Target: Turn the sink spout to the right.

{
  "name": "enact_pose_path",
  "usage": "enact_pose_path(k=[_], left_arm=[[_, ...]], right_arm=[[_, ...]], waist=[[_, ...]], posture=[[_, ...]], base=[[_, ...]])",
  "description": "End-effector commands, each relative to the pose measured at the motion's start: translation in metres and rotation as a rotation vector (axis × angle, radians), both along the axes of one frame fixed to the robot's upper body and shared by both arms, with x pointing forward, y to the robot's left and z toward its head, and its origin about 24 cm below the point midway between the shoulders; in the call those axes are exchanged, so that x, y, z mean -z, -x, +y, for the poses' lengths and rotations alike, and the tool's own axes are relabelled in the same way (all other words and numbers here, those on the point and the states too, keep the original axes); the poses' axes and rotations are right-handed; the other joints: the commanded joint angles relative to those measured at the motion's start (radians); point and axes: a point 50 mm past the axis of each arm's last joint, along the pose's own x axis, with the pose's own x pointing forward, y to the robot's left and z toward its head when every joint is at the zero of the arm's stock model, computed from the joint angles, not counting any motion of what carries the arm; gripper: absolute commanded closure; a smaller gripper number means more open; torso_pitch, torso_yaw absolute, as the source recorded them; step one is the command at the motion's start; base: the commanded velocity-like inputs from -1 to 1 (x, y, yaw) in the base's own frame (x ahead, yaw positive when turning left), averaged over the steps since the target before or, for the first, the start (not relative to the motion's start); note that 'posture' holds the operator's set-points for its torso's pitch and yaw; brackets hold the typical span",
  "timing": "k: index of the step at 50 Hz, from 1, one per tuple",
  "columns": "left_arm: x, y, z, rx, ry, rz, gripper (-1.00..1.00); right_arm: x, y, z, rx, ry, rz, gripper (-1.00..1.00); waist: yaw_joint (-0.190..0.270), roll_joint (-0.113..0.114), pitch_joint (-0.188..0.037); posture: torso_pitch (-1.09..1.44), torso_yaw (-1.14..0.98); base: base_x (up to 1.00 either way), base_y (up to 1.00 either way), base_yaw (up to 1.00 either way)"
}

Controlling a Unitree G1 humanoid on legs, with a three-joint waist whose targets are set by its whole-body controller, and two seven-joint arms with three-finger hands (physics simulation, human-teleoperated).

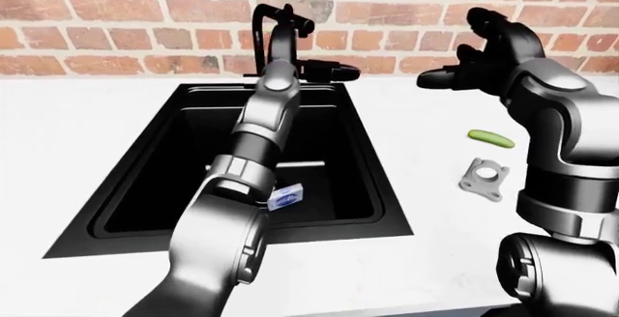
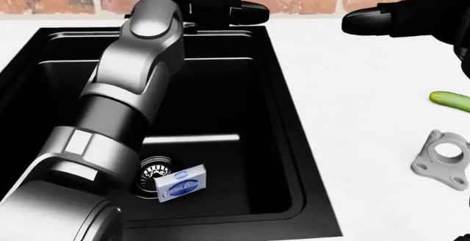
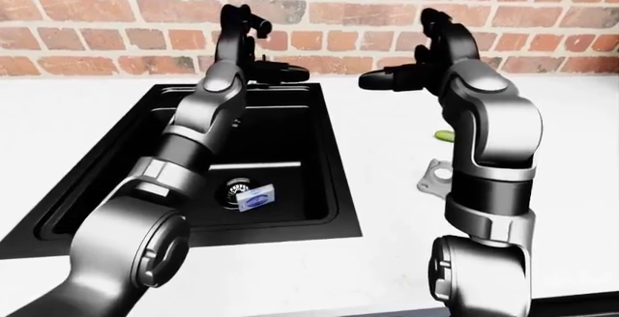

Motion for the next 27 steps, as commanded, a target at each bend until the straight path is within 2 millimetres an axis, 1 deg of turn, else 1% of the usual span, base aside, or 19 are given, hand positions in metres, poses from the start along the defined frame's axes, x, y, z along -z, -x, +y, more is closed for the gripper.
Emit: enact_pose_path(k=[1, 10, 16, 23, 25, 27], left_arm=[[-0.029, 0.003, -0.006, 0.021, 0.007, -0.106, -1.00], [-0.023, 0.005, -0.014, 0.035, 0.003, -0.098, -1.00], [-0.015, 0.003, -0.014, 0.033, 0.000, -0.084, -1.00], [-0.017, 0.006, -0.023, 0.048, -0.005, -0.088, -1.00], [-0.017, 0.007, -0.025, 0.052, -0.006, -0.089, -1.00], [-0.018, 0.008, -0.027, 0.056, -0.009, -0.091, -1.00]], right_arm=[[-0.020, 0.004, 0.001, -0.001, 0.014, -0.092, -1.00], [-0.018, 0.002, -0.001, 0.000, 0.014, -0.089, -1.00], [-0.018, 0.002, -0.001, 0.001, 0.013, -0.088, -1.00], [-0.020, 0.003, -0.001, 0.001, 0.013, -0.092, -1.00], [-0.014, 0.003, -0.002, 0.002, 0.012, -0.090, -1.00], [-0.016, 0.003, -0.003, 0.003, 0.010, -0.089, -1.00]], waist=[[-0.001, -0.004, -0.024], [0.001, -0.007, -0.024], [0.001, -0.008, -0.026], [0.001, -0.008, -0.026], [0.000, -0.009, -0.025], [0.000, -0.011, -0.026]], posture=[[-0.19, 0.00], [-0.19, 0.00], [-0.19, 0.00], [-0.19, 0.00], [-0.19, 0.00], [-0.19, 0.00]], base=[[0.00, 0.00, 0.00], [0.00, 0.00, 0.00], [0.00, 0.00, 0.00], [0.00, 0.00, 0.00], [0.00, 0.00, 0.00], [0.00, 0.00, 0.00]])
